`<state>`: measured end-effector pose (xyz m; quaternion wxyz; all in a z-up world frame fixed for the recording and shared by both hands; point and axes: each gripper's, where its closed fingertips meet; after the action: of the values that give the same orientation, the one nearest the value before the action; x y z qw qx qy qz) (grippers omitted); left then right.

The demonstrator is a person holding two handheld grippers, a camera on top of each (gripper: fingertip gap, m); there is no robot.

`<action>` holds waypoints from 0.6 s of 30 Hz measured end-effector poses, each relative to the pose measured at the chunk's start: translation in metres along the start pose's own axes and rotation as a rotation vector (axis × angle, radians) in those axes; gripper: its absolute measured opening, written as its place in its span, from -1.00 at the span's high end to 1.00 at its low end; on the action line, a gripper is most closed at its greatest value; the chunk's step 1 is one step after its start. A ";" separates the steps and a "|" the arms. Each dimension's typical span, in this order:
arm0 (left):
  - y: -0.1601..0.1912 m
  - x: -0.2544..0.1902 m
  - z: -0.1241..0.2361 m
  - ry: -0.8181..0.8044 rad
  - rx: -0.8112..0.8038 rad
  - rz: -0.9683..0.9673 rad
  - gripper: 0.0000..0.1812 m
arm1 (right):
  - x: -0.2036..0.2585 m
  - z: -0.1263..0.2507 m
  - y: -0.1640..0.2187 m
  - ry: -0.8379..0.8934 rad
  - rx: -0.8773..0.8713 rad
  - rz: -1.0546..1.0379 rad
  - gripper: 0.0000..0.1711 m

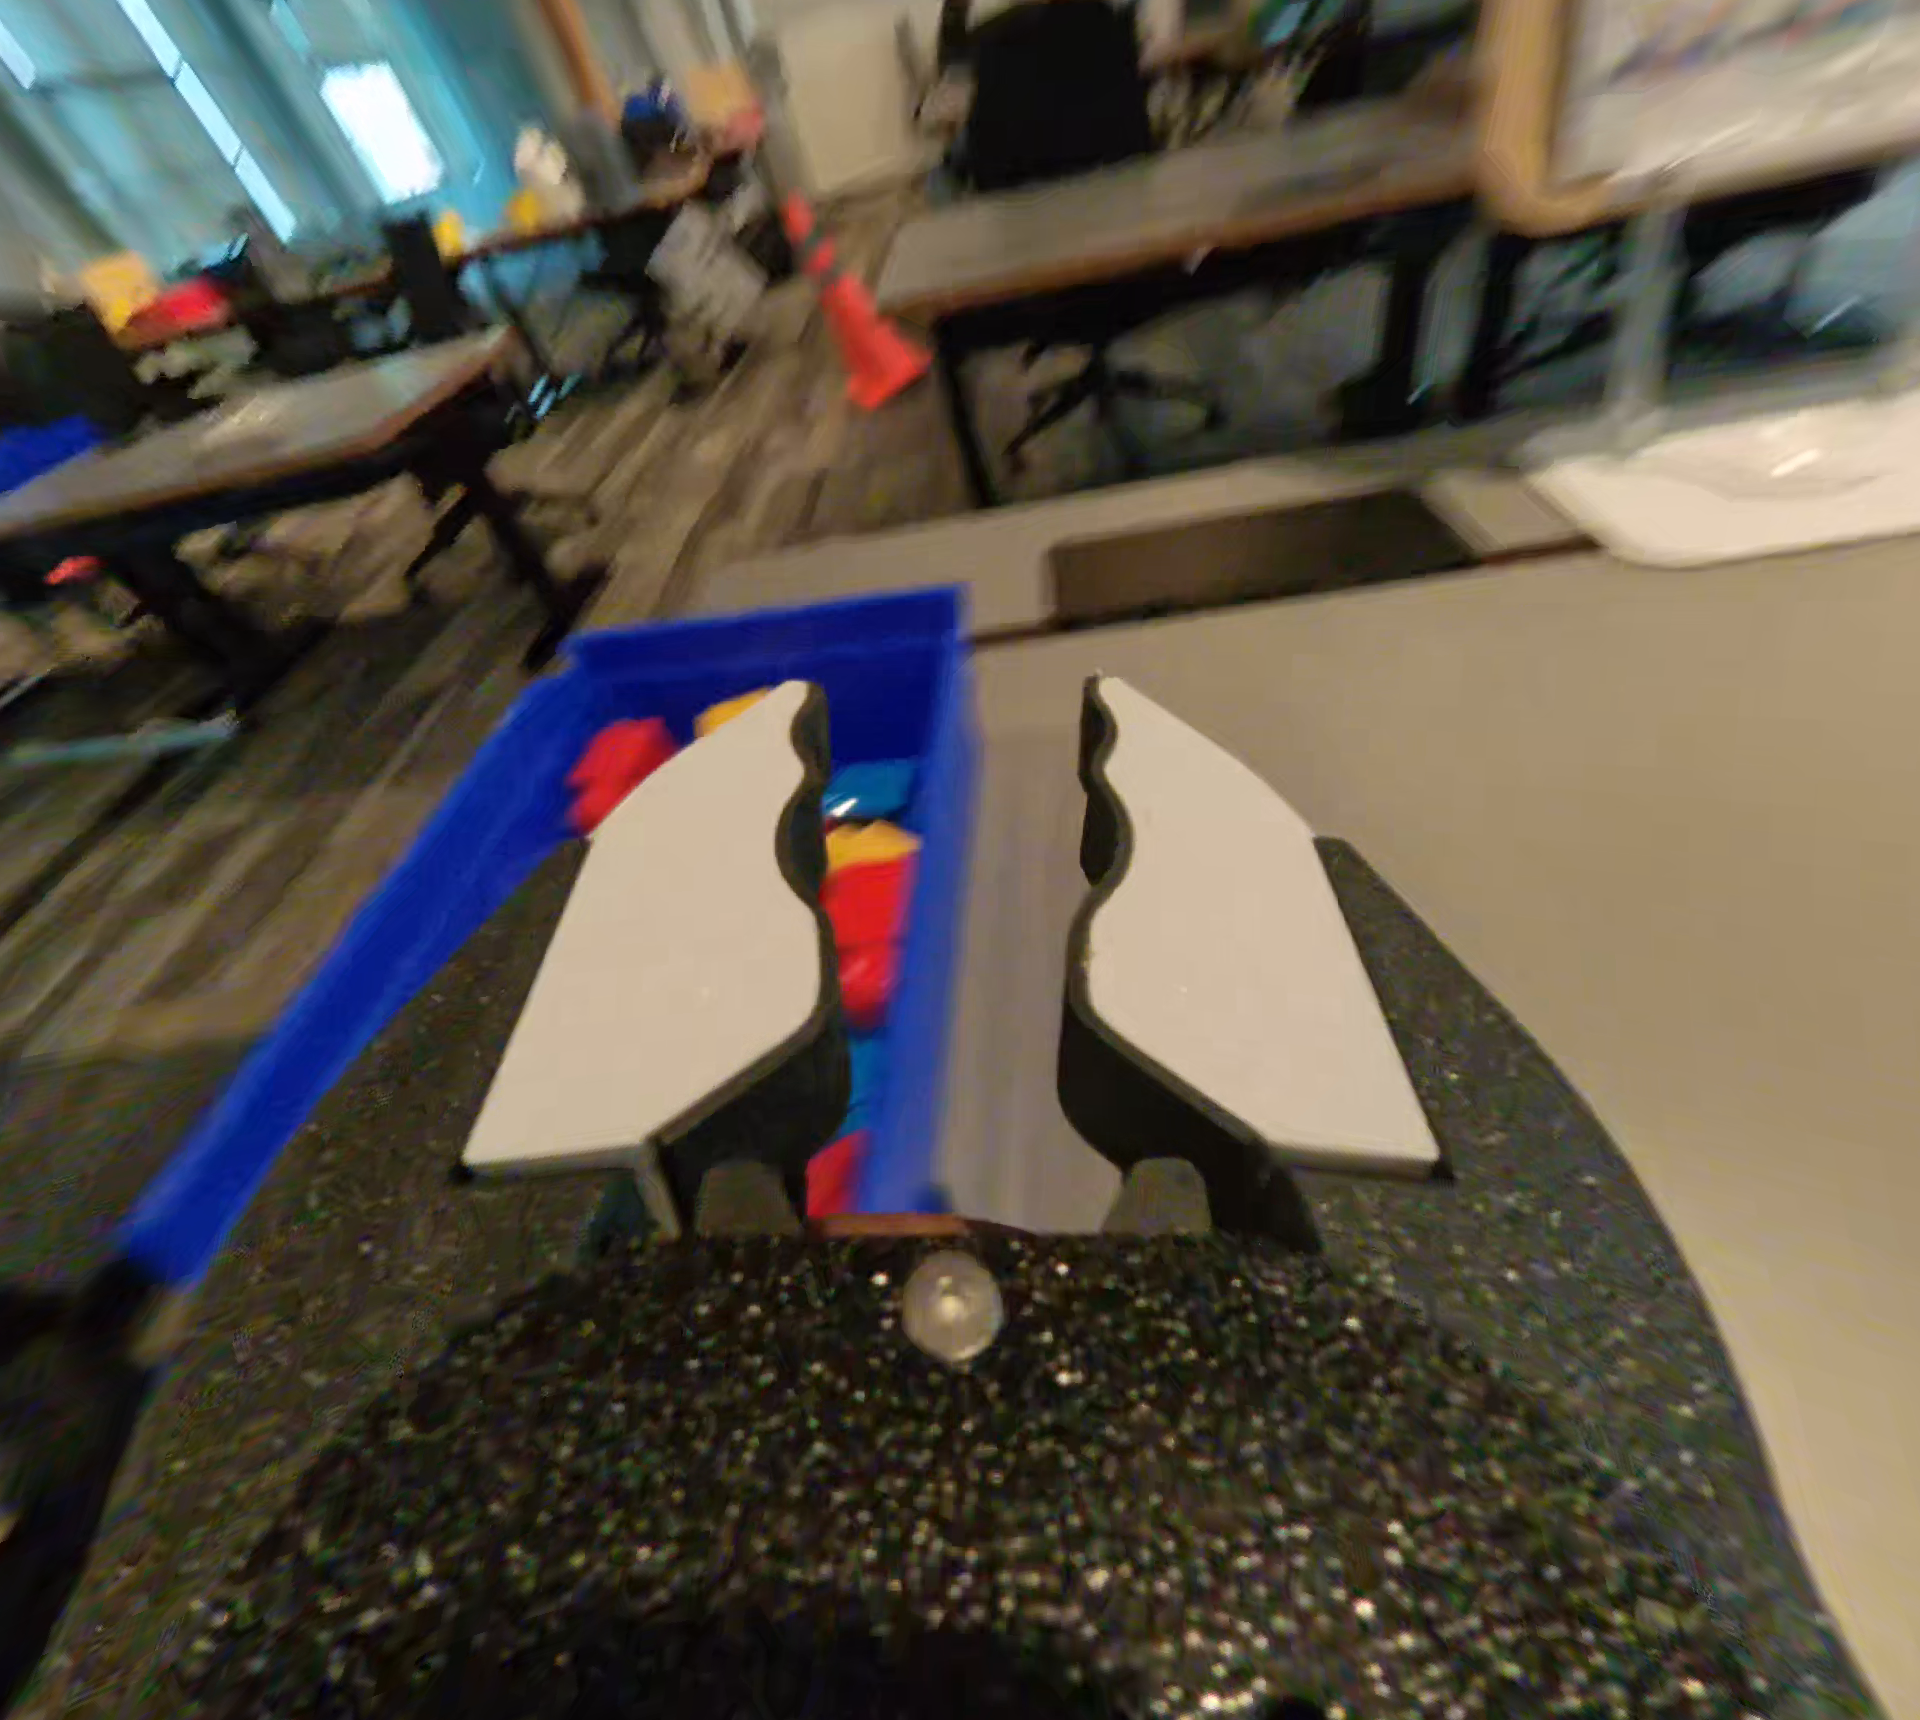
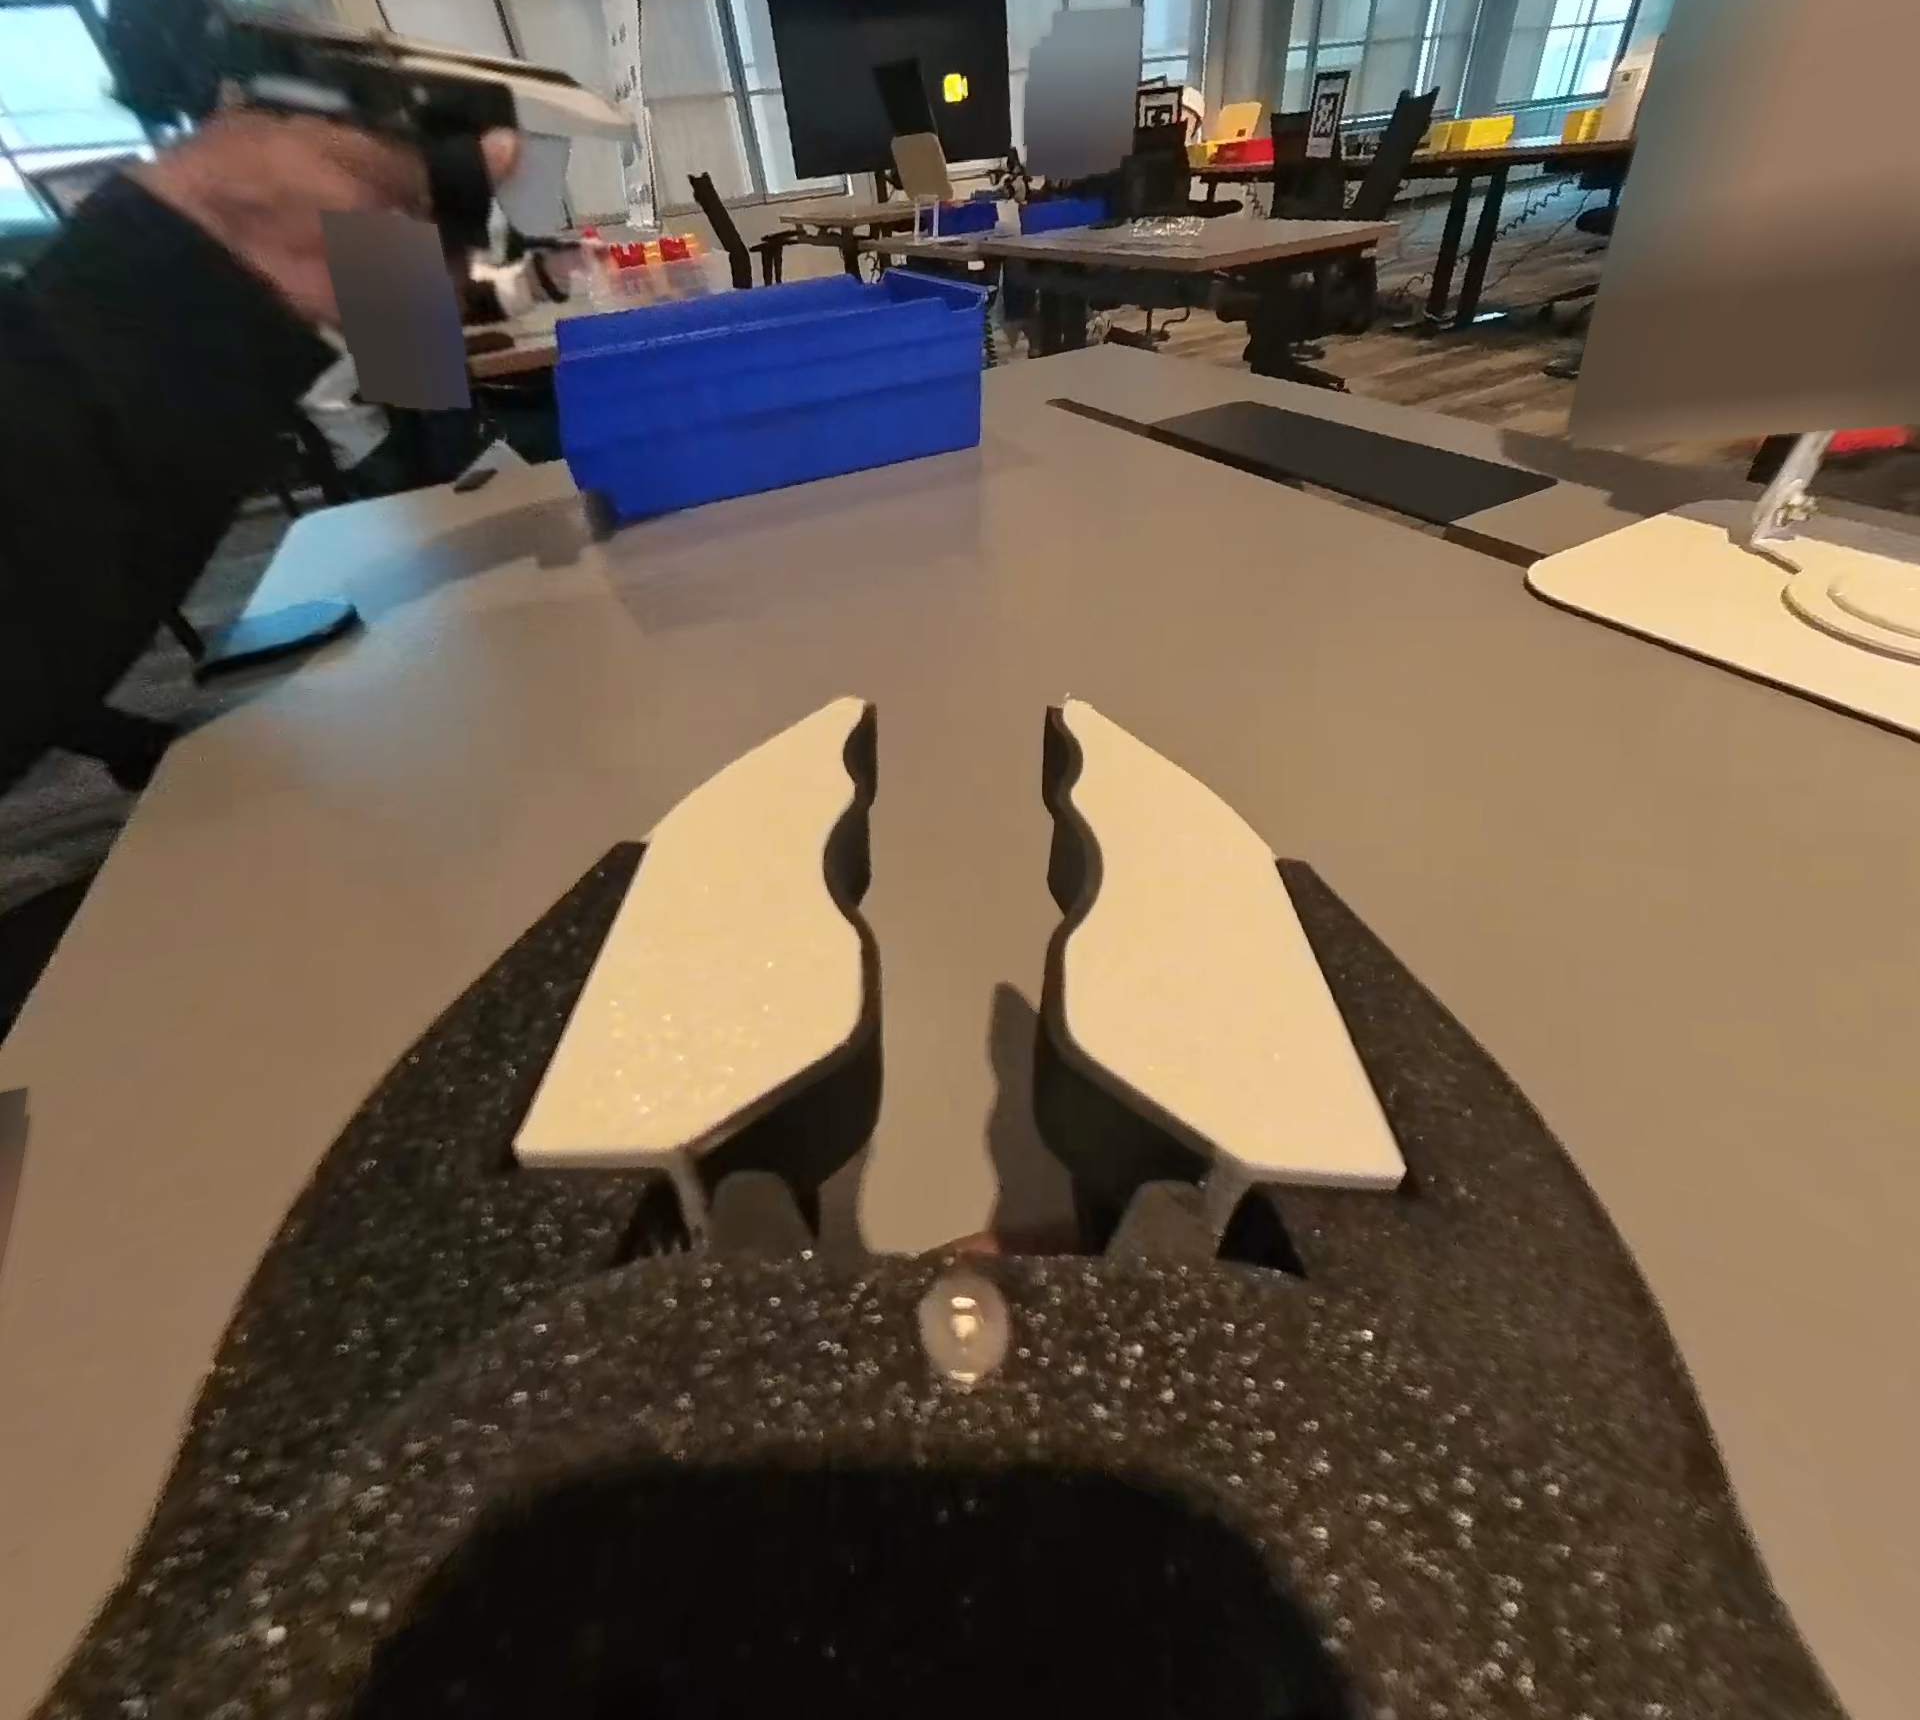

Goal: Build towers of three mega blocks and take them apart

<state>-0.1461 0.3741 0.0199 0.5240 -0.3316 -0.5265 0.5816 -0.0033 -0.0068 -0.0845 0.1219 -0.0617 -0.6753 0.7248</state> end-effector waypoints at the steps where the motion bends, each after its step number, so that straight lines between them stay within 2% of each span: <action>1: 0.011 0.027 0.003 -0.040 0.103 -0.004 0.51 | 0.002 0.000 0.001 -0.005 0.005 0.014 0.64; 5: 0.089 0.106 -0.006 -0.084 0.566 0.102 0.46 | 0.011 -0.001 0.006 -0.022 0.030 0.074 0.64; 8: 0.147 0.127 -0.021 -0.053 0.774 0.180 0.45 | 0.015 0.001 0.008 -0.021 0.038 0.100 0.64; 12: 0.188 0.129 -0.039 -0.017 0.874 0.188 0.44 | 0.014 0.004 0.008 -0.004 0.038 0.099 0.64; 14: 0.201 0.131 -0.043 -0.022 0.918 0.190 0.53 | 0.012 0.005 0.008 0.008 0.037 0.085 0.64; 18: 0.200 0.138 -0.045 -0.033 0.913 0.184 0.57 | 0.003 0.008 0.006 0.048 0.028 0.052 0.64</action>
<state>-0.1878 0.5387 -0.1595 0.5540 -0.1030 -0.1933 0.8032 -0.0092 -0.0141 -0.0895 0.1200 -0.0952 -0.6601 0.7354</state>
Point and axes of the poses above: each gripper's, where its closed fingertips meet, z back along the fingers, y out of its underside, x = y × z across the jaws, and after that the axes turned 14 degrees about y, right-handed
